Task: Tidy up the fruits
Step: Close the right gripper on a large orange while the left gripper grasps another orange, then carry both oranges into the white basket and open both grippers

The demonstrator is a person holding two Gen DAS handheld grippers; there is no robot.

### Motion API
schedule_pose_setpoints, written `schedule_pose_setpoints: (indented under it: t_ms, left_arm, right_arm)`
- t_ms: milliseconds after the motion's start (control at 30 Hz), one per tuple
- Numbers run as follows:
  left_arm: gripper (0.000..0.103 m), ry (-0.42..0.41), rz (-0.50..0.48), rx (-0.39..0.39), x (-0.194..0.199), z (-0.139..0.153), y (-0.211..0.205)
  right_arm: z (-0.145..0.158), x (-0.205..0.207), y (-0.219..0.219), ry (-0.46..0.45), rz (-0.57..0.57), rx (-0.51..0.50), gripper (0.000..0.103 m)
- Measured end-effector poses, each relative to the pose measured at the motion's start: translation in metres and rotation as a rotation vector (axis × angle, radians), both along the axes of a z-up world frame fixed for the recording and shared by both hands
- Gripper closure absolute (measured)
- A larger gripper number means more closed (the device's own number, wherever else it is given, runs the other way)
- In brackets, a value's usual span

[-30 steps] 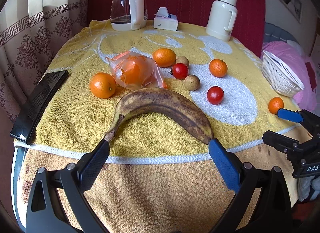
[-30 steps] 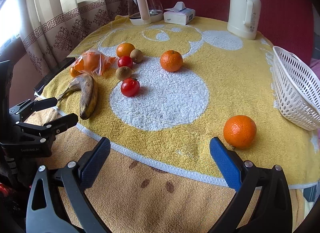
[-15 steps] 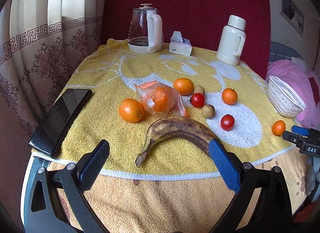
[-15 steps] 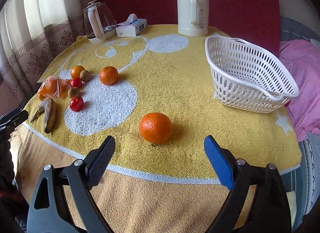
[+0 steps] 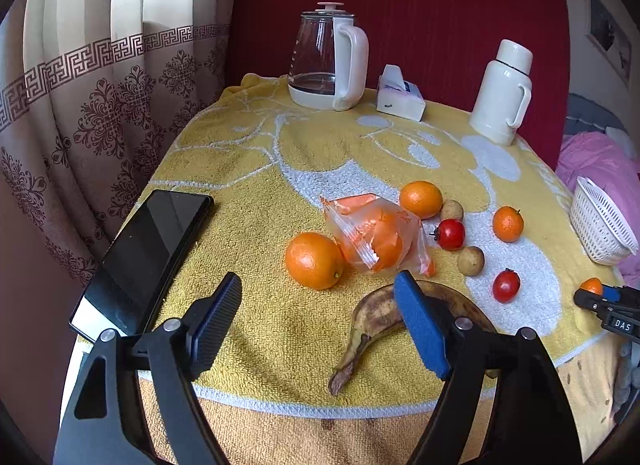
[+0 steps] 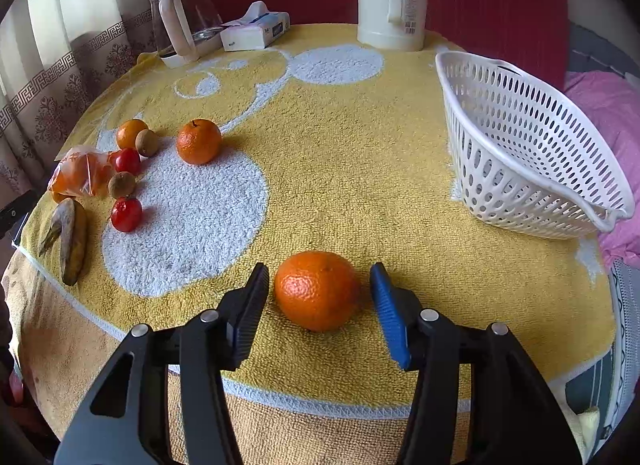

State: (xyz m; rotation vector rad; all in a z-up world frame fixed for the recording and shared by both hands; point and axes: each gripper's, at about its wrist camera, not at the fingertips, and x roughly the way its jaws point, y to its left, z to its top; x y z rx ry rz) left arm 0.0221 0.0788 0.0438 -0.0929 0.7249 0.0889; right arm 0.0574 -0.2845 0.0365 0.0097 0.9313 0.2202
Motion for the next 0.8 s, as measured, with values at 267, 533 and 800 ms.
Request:
schedule_pose_setpoints:
  t_ms: [267,533,800]
  left_arm:
    - [0.043,0.102,-0.007,-0.037,0.032,-0.021,0.016]
    - [0.060,0.111,-0.037,-0.038,0.050,-0.023,0.010]
    - [0.061,0.046,-0.008,-0.091,0.032,-0.015,0.020]
  right_arm:
    - [-0.002,0.000,0.003,0.003,0.008,0.002,0.050]
    - [-0.002,0.000,0.005,-0.005,0.013,-0.005,0.051]
    - [-0.001,-0.002,0.000,-0.012,0.007,0.016,0.062]
